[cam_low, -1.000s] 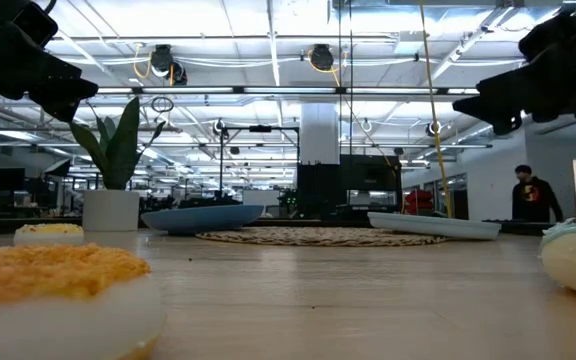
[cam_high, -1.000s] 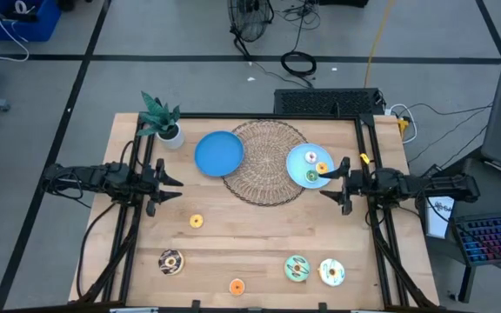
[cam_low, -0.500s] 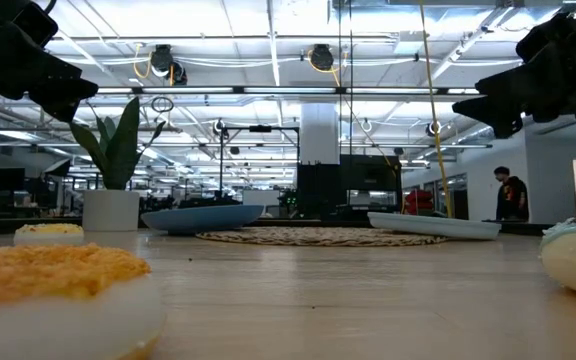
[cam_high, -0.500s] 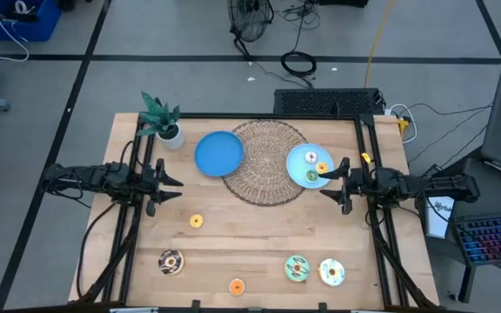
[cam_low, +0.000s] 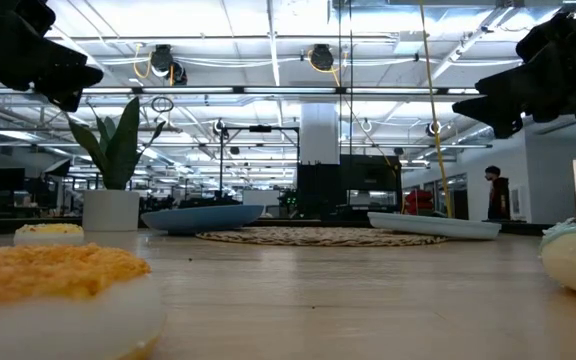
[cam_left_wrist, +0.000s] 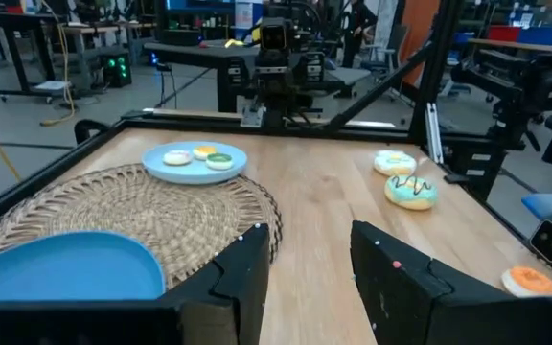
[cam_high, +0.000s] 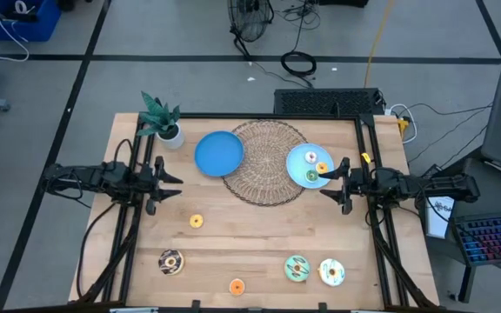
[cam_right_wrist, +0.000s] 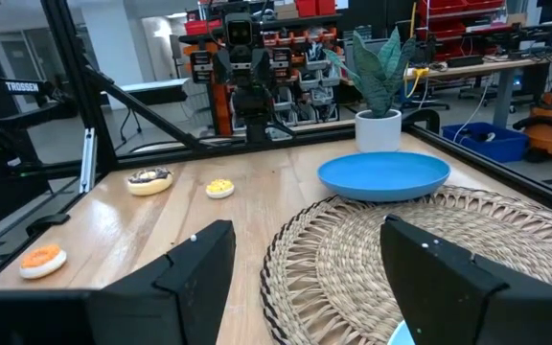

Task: Pick & Place donuts
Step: Put the small yellow donut on the light blue plate

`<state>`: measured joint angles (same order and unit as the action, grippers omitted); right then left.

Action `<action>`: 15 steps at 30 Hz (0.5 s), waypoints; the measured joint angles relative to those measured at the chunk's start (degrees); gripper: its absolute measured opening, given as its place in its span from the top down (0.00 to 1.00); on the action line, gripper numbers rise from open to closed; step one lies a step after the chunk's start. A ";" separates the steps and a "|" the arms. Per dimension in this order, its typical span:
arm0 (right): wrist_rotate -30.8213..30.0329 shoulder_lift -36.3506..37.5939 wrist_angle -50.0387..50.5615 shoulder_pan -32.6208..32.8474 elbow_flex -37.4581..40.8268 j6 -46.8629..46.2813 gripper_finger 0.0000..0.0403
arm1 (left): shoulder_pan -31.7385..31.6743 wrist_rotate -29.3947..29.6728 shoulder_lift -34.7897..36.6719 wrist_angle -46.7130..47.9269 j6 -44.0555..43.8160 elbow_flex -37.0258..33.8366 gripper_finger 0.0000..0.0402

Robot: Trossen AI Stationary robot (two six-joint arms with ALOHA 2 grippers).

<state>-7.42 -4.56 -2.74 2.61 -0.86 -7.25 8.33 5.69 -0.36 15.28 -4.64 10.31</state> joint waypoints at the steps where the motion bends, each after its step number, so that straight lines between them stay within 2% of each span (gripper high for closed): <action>1: 0.00 0.00 0.00 0.00 0.00 0.00 0.40 | -0.02 0.11 0.00 -0.17 0.66 0.00 0.63; 6: 0.00 0.00 -0.02 0.00 0.00 0.00 0.40 | -0.02 0.42 0.00 -5.33 5.99 0.00 0.63; 12: 0.00 0.00 -0.04 0.00 0.00 0.00 0.40 | 0.01 0.39 0.00 -15.39 6.07 0.03 0.63; 15: 0.00 -0.02 -0.04 0.00 0.00 0.00 0.40 | 0.01 1.82 0.00 -12.95 6.35 0.06 0.63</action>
<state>-7.42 -4.58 -2.79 2.61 -0.86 -7.25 8.34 7.51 -0.36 2.33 1.70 10.37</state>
